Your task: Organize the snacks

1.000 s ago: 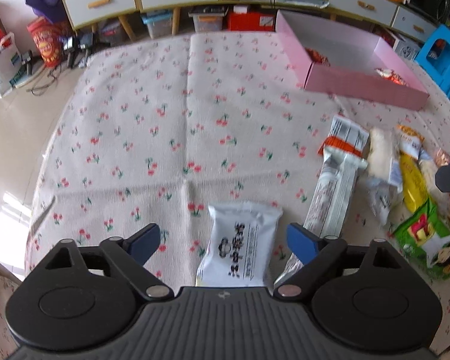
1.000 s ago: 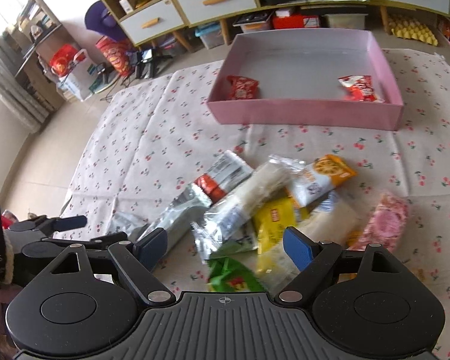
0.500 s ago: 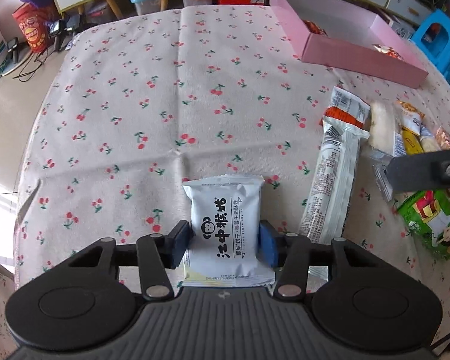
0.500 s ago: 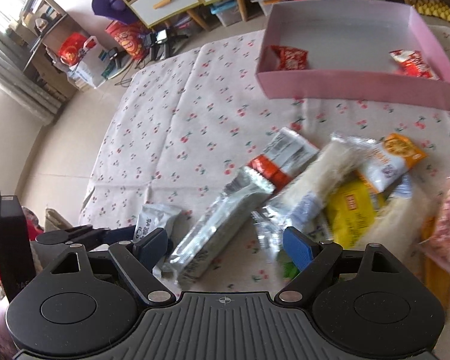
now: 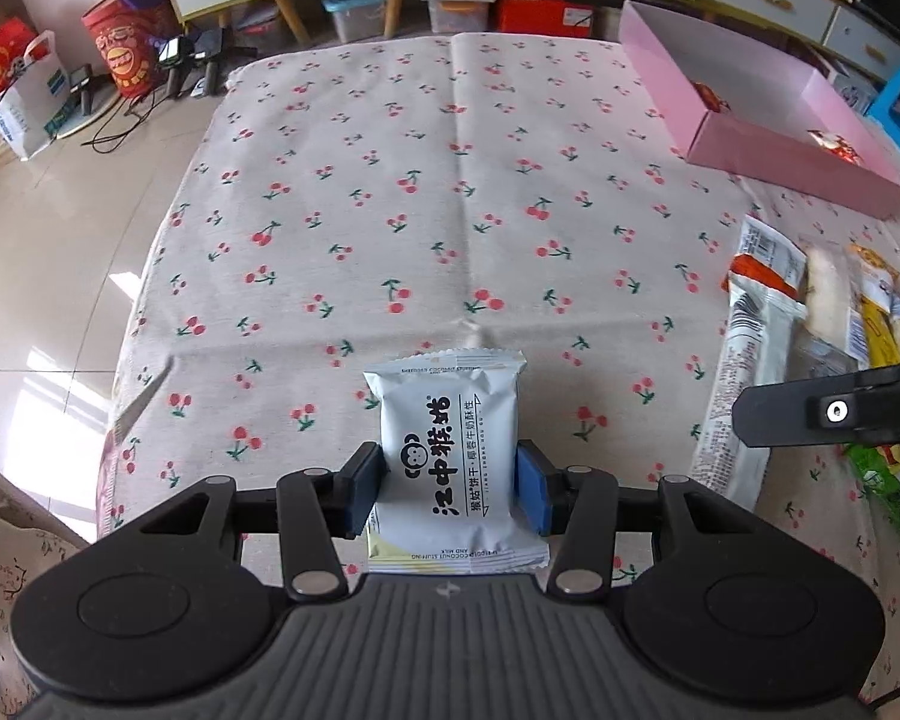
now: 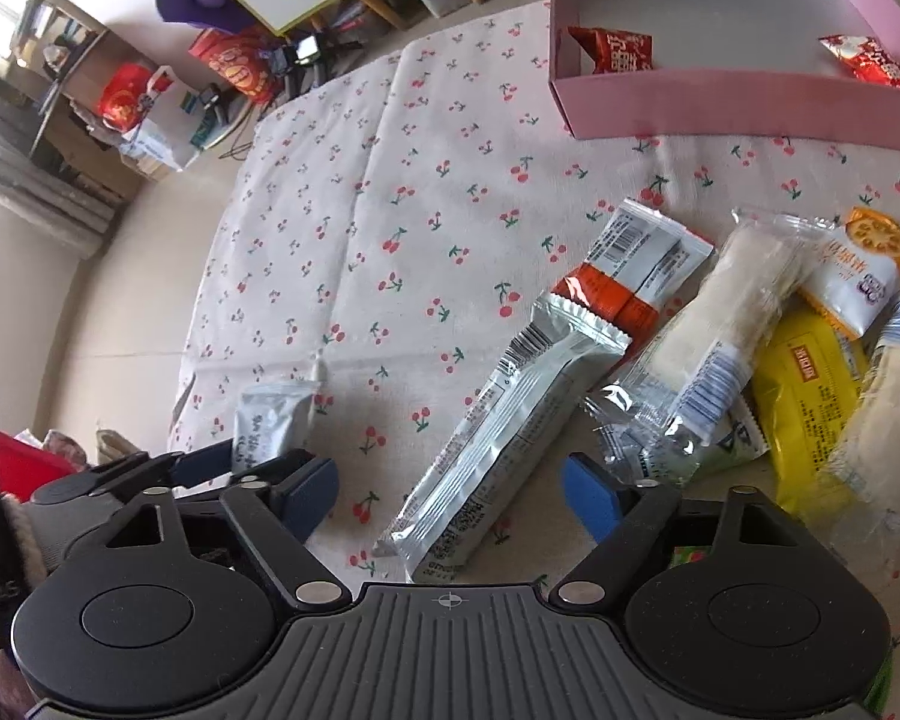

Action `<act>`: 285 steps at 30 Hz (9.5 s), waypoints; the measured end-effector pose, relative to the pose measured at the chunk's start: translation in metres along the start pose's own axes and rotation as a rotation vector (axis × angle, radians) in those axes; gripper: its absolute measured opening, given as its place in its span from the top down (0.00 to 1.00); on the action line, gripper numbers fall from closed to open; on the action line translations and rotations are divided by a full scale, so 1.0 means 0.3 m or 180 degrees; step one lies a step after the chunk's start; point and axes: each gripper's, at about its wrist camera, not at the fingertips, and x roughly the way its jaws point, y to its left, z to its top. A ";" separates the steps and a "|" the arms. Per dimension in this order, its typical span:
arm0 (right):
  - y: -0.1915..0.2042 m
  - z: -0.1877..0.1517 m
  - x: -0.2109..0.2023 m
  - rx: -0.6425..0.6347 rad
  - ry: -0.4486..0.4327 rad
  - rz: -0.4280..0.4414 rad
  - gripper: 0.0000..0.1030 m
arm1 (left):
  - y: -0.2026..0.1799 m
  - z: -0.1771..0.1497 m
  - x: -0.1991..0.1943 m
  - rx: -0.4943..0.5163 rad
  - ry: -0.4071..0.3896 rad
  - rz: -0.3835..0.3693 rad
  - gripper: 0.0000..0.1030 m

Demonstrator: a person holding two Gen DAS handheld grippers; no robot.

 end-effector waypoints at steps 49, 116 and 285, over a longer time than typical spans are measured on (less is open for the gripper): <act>-0.108 0.040 -0.194 -0.0017 -0.0417 0.0084 0.69 | -0.158 0.097 -0.038 0.0007 -0.0125 -0.0187 0.57; -0.669 0.514 -0.170 0.0317 -0.1324 -0.0175 0.66 | -0.610 0.521 0.197 0.0159 -0.0890 -0.0639 0.55; -0.522 0.021 -0.272 0.0840 -0.0467 -0.0181 0.79 | -0.469 -0.151 -0.076 -0.0254 0.0069 -0.0695 0.59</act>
